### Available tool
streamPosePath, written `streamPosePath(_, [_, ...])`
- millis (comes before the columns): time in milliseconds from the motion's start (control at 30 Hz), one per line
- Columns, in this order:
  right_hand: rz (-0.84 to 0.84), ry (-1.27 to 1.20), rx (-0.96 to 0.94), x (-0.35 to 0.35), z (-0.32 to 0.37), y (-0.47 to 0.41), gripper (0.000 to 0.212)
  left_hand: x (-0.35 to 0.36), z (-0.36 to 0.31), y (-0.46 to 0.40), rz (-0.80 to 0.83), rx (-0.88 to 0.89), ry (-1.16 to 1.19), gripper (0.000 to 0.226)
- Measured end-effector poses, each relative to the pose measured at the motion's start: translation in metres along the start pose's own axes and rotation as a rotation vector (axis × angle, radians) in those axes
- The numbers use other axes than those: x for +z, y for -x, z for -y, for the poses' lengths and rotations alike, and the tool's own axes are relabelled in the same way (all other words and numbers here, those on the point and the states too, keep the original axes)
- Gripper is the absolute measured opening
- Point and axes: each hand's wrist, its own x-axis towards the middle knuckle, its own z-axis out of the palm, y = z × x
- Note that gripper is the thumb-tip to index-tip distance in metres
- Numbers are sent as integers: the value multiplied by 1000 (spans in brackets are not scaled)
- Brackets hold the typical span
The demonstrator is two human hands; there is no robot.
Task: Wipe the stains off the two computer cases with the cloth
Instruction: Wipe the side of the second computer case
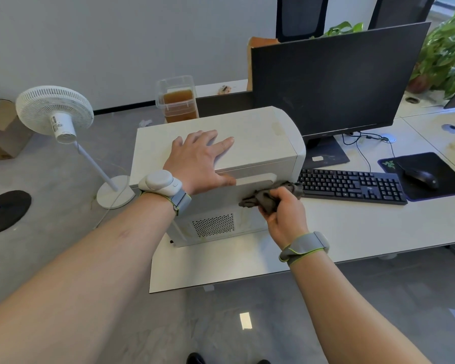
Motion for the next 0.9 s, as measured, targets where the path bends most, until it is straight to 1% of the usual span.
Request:
streamPosePath(100, [-86,113,48,-23,-18,-6,28,0,0,0,0,-3,7,99])
streamPosePath(200, [-161,174,200,-47,-43,-16,39,0,1,0,-4,-2,8,99])
streamPosePath(333, [-153,242,360,-61,-70,-24,37,0,1,0,0,-3,13,99])
streamPosePath(433, [-129,256,429,-65,-83,-32,38,1,1,0,3,-4,16,98])
streamPosePath(533, [-128,270,463,-63,-96,-43,38,1,2,-1,8,-4,12,99])
streamPosePath(600, [-123,269,446,-62,-102,-49,36,1,1,-1,5,2,11,99])
streamPosePath(667, [-95,227,448,-55,-106,-53,27,1,2,-2,7,1,7,99])
streamPosePath(733, [-105,168,433,-45,-108,-57,21,1,2,-1,6,2,12,99])
streamPosePath(800, [-137,106,409,-35,-107,-62,26,1,2,-2,3,2,10,99])
streamPosePath(900, [-125,41,377,-26,-101,-56,35,1,1,-1,0,9,-7,99])
